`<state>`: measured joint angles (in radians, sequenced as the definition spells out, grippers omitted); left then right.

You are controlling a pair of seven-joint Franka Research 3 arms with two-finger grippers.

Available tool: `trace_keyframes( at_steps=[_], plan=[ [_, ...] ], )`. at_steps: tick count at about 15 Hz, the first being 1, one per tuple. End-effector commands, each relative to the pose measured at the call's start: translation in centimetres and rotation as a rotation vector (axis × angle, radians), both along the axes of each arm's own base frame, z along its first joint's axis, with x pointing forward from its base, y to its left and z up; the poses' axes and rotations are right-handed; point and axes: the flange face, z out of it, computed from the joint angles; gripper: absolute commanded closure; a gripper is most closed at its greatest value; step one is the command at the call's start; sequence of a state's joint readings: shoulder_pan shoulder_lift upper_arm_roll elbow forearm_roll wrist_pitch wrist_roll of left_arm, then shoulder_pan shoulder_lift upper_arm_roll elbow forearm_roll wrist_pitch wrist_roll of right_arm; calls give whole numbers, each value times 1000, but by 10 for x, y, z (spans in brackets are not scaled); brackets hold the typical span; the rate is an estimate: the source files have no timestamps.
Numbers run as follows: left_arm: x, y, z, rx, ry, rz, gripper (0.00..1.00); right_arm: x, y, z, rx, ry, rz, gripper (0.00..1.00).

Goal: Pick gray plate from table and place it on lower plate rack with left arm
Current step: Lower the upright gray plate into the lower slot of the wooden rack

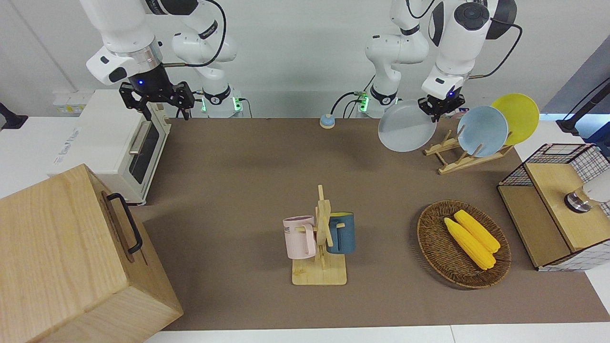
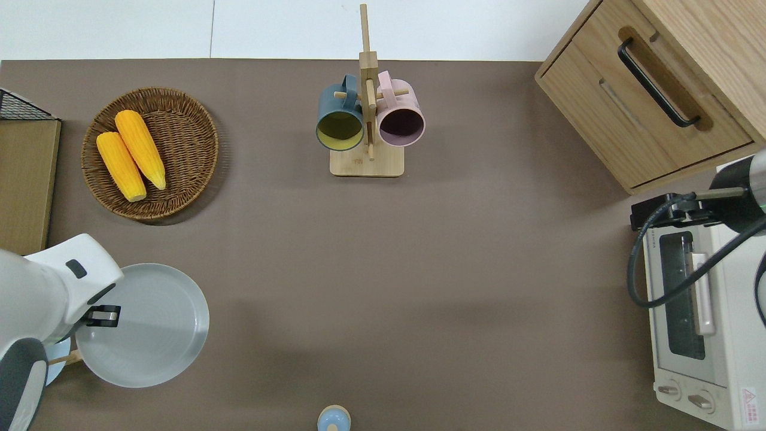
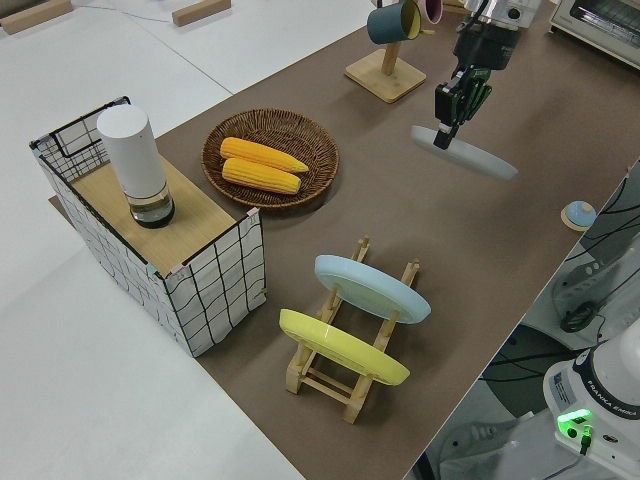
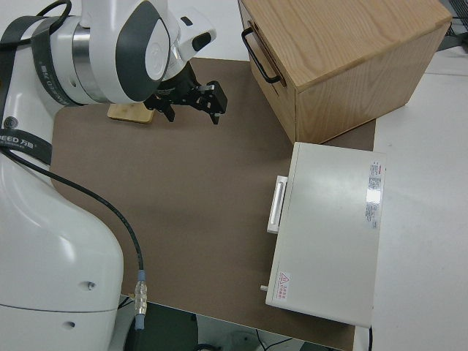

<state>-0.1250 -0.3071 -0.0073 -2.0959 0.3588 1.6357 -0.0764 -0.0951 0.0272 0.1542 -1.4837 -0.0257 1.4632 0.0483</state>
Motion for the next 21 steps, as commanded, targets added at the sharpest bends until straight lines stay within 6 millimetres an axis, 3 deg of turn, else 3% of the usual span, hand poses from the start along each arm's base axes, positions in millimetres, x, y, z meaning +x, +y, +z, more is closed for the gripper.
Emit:
trace_keyframes(
  at_steps=[1,9,21],
  plan=[
    [-9,8,14,103,12,3,1000,0,1,1,3,3,-3,17],
    [-10,33,9,305,13,40,1000,0,1,1,3,3,-3,17],
    [-8,64,-34,403,-11,103,1000,0,1,1,3,3,-3,17]
  ],
)
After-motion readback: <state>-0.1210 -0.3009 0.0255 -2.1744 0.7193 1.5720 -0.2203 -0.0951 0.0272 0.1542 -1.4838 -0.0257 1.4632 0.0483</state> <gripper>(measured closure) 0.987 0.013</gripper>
